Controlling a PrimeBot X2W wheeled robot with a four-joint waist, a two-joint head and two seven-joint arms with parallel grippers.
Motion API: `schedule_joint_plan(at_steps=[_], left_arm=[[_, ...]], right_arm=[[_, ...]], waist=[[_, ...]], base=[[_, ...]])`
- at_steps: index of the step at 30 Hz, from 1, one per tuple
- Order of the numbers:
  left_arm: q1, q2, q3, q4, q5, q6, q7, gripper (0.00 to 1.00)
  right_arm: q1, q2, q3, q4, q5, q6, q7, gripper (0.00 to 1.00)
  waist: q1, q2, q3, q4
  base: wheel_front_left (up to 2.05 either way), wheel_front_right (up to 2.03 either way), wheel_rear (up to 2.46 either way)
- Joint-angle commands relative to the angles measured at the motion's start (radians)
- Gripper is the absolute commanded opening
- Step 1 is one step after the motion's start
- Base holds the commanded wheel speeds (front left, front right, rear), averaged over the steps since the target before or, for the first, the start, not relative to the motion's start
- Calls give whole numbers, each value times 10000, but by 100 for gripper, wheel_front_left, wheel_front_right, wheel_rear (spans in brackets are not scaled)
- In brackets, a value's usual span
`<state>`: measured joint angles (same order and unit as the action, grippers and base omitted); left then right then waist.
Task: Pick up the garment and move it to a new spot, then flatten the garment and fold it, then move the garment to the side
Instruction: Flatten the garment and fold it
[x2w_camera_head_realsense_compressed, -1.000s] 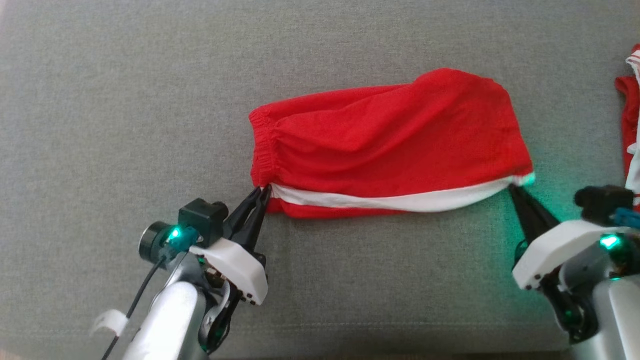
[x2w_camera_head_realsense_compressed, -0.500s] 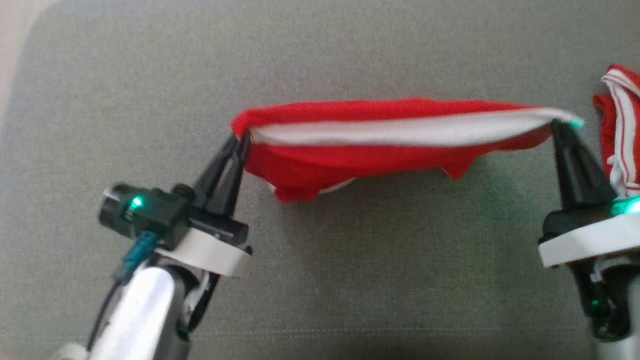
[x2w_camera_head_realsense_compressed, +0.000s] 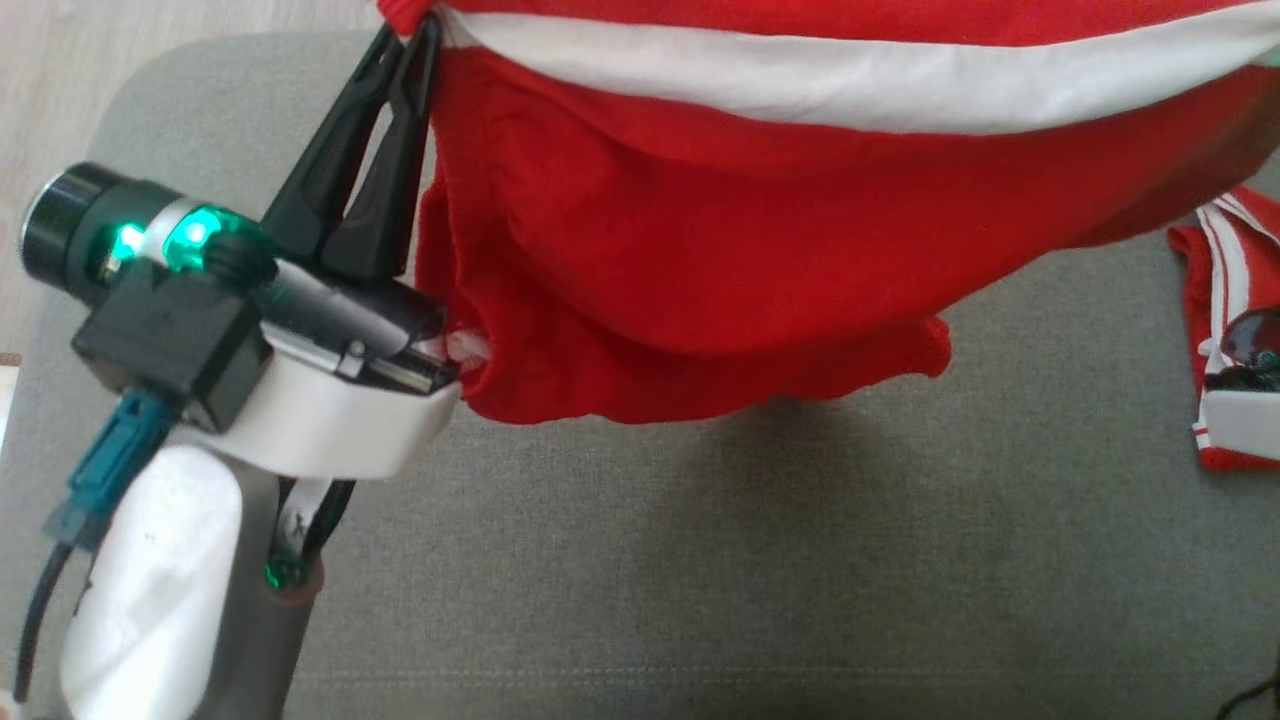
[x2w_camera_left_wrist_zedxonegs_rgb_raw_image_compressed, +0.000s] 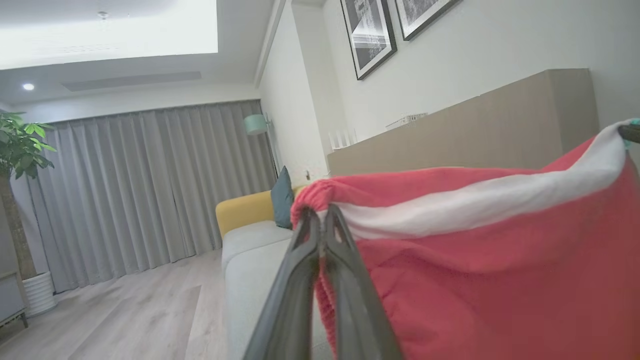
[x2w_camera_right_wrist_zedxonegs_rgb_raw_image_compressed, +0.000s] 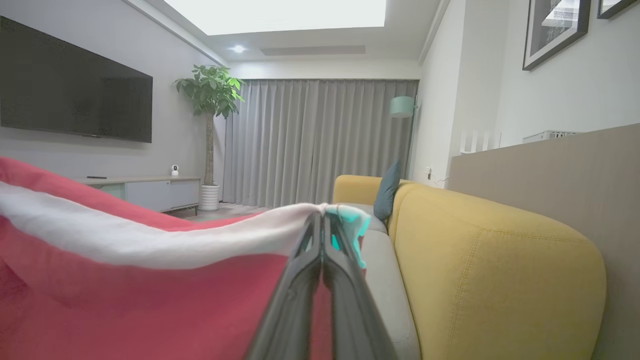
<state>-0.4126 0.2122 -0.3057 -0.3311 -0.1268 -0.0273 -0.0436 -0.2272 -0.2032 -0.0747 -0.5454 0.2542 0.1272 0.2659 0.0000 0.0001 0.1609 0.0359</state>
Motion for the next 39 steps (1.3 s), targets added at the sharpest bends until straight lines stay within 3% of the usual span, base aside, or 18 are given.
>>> schedule_joint_plan(at_steps=[1, 5, 10, 12, 16, 19, 20, 24, 31, 35, 39], left_arm=[[-638, 208, 501, -215, -140, -43, 108, 0], [-1335, 52, 514, 494, -580, -250, 119, 0], [-3245, -239, 633, 2745, -1161, -579, -399, 0], [-4174, -353, 684, 3939, -1391, -701, -744, 0], [-6887, -443, 813, 7356, -1853, -933, -1846, 0], [-7765, -502, 833, 8795, -1979, -978, -2081, 0], [-7765, -502, 833, 8795, -1979, -978, -2081, 0], [-8142, -666, 752, 10830, -2199, -1010, -2156, 0], [-7648, -1214, 436, 13852, -2897, -1029, -2173, 0], [-7155, -1427, 63, 14202, -3318, -1031, -2177, 0], [-6217, -1491, 0, 13463, -3508, -1032, -2179, 0]], right_arm=[[-497, -73, 179, -316, 91, 35, 105, 0], [-1181, -69, 271, 169, 406, 35, 141, 0], [-3001, -326, 448, 1758, 872, 35, -56, 0], [-4031, -381, 708, 2667, 1066, 35, -242, 0], [-7285, -158, 1912, 5715, 1422, 35, -1191, 0], [-8479, 146, 2468, 7326, 1528, 35, -1847, 0], [-8479, 146, 2468, 7326, 1528, 35, -1847, 0], [-9139, 640, 3086, 9583, 1802, 35, -2626, 0], [-8629, 1279, 4403, 12654, 2661, 35, -3676, 0], [-7895, 1375, 4985, 13212, 3281, 35, -4500, 0], [-6818, 1199, 5229, 12902, 3752, 35, -5068, 0]], waist=[[0, -1, 125, -9], [0, -1, 585, -37], [0, -1, 1245, -44], [0, -1, 1443, -119], [0, -1, 1892, -451], [0, -1, 2054, -630], [0, -1, 2054, -630], [0, -1, 2274, -802], [0, -1, 2827, -934], [0, -1, 3070, -908], [0, -1, 2976, -871]], base=[[0, 0, 0], [0, 0, 0], [0, 0, 0], [0, 0, 0], [0, 0, 0], [0, 0, 0], [0, 0, 0], [0, 0, 0], [0, 0, 0], [0, 0, 0], [0, 0, 0]])
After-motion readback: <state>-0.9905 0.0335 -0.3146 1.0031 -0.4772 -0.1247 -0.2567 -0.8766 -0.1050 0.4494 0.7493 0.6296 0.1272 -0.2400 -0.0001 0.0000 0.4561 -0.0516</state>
